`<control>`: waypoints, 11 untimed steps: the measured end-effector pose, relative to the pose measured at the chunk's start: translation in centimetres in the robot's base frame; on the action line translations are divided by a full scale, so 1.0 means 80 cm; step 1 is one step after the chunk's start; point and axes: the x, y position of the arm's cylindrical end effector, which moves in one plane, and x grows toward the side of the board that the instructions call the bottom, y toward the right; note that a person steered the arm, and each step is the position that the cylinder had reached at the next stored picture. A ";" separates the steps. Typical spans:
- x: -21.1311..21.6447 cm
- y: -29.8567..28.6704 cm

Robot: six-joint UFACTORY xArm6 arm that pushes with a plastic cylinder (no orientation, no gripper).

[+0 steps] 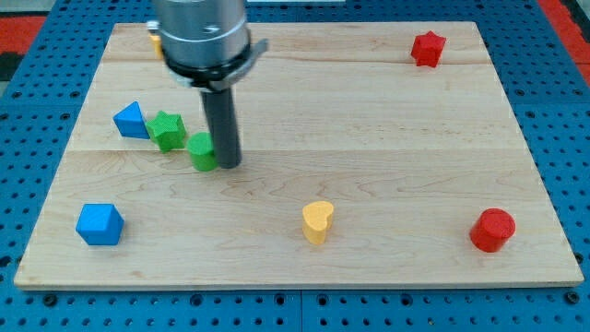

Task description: Push the blue cube closer to the blue triangle

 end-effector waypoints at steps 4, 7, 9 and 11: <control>0.163 -0.070; 0.103 -0.153; 0.051 -0.153; 0.041 -0.169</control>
